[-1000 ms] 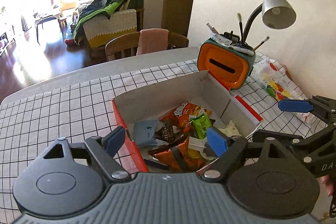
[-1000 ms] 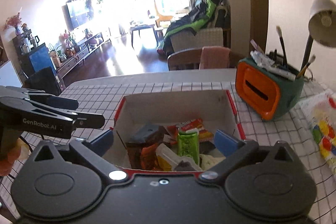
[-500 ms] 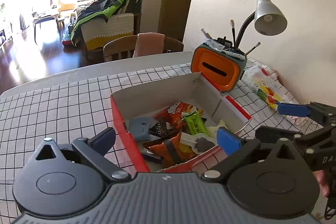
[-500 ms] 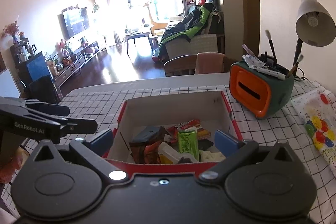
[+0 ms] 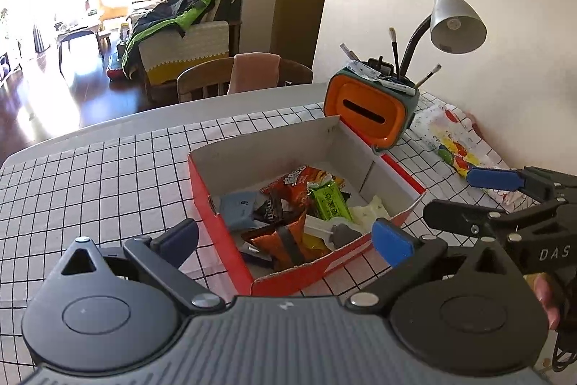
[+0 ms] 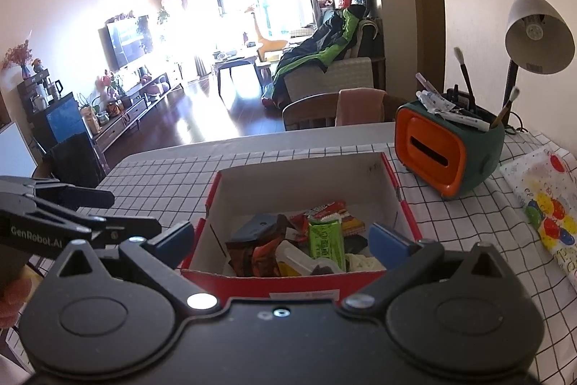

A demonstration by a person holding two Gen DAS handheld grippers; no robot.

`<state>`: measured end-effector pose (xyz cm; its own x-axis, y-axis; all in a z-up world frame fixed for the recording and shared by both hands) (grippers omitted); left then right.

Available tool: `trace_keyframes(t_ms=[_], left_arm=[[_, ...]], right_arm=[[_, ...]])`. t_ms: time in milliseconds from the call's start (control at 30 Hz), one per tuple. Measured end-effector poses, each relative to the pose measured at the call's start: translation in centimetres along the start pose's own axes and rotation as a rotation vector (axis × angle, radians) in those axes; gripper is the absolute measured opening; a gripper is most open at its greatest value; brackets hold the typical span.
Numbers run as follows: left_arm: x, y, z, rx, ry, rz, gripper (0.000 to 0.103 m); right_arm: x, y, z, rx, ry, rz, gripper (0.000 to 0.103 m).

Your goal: Organize snacks

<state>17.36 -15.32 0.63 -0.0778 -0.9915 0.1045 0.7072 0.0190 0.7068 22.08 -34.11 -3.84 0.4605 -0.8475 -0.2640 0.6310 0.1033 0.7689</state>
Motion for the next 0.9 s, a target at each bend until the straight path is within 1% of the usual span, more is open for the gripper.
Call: trace_keyframes(t_ms=[267,533,900], left_arm=[[-0.04,-0.25,-0.01,-0.007,0.016,0.014,0.103],[-0.21,-0.11,0.36,0.019,0.033,0.025,0.103],[-0.08,0.0,0.43,0.031,0.035,0.023,0.103]], right_arm=[[0.21,-0.18,-0.19,-0.003,-0.005,-0.011,0.103],[0.05,-0.51,-0.01,0.017,-0.039,-0.027,0.103],[-0.27,-0.53,0.04,0.034,-0.054,-0.027,0.103]])
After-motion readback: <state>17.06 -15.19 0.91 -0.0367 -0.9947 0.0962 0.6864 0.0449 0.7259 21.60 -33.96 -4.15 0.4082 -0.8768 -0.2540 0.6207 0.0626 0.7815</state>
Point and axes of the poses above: each gripper's, at about its wrist camera, not at the fingertips, and z roughly against the way its jaws point, x to its right, y to its top, the point moved 4 cm from there along -z, roughly the way its jaws point, and after that the axes turned 3 degrees about -x, right-handed, at the moved point
